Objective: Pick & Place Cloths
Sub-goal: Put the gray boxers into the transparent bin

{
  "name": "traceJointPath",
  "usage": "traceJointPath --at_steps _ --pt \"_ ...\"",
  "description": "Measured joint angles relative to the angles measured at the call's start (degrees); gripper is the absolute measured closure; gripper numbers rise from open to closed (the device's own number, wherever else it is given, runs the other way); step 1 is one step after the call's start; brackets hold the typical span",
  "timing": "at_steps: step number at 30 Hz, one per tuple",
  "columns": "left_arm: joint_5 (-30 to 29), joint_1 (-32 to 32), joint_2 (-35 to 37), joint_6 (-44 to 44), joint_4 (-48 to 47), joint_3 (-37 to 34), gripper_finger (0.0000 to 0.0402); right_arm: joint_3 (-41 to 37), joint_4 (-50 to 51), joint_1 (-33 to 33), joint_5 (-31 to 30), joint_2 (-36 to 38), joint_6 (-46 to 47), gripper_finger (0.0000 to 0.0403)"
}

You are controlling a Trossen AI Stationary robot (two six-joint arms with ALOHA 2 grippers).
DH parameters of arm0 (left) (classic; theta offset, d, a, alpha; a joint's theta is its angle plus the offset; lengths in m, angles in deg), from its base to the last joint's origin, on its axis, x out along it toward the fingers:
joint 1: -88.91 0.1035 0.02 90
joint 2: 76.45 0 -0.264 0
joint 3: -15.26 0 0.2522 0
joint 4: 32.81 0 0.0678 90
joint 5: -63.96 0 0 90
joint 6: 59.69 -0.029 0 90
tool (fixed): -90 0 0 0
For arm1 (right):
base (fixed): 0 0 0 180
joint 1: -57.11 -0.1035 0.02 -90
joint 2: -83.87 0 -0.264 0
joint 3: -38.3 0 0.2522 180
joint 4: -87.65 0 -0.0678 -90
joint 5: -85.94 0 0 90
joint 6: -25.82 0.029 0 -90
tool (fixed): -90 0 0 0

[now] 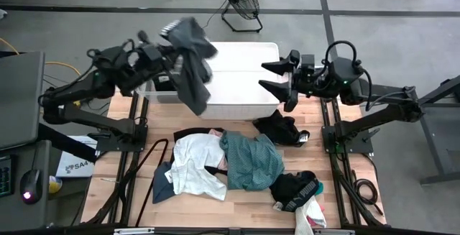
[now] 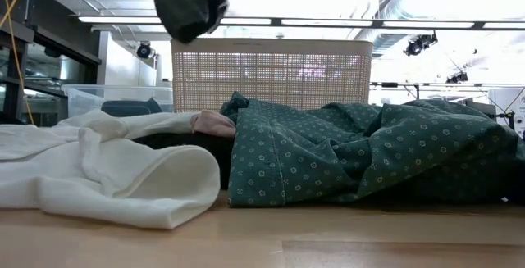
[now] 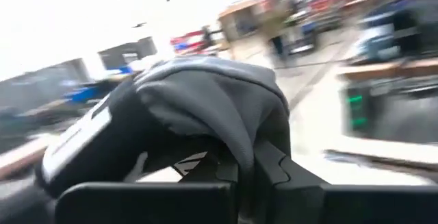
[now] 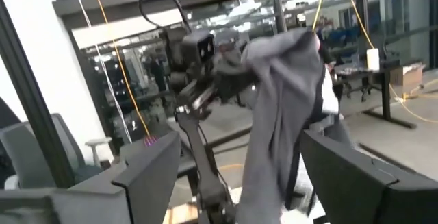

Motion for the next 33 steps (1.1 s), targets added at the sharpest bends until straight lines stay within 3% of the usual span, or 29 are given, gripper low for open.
traceJointPath --at_steps 7,11,18,26,33 --pt "-15.4 0.0 0.8 -15.4 -0.8 0.0 0.0402 0.0 0.7 0.0 0.0 0.0 0.0 0.011" --pt "-18.2 1.7 0.3 -21.3 -1.5 0.0 0.0401 0.0 0.7 0.0 0.0 0.0 0.0 0.011" --pt "-16.9 11.9 -0.4 -20.7 -8.2 0.0 0.0401 0.0 0.8 0.0 0.0 0.0 0.0 0.011" --pt "-10.5 24.0 -0.3 -20.0 -10.3 0.0 0.0402 0.0 1.8 0.0 0.0 0.0 1.9 0.011" --pt "-5.0 30.3 -1.6 -5.8 -23.2 0.0 0.0401 0.0 3.3 0.0 0.0 0.0 2.8 0.011"
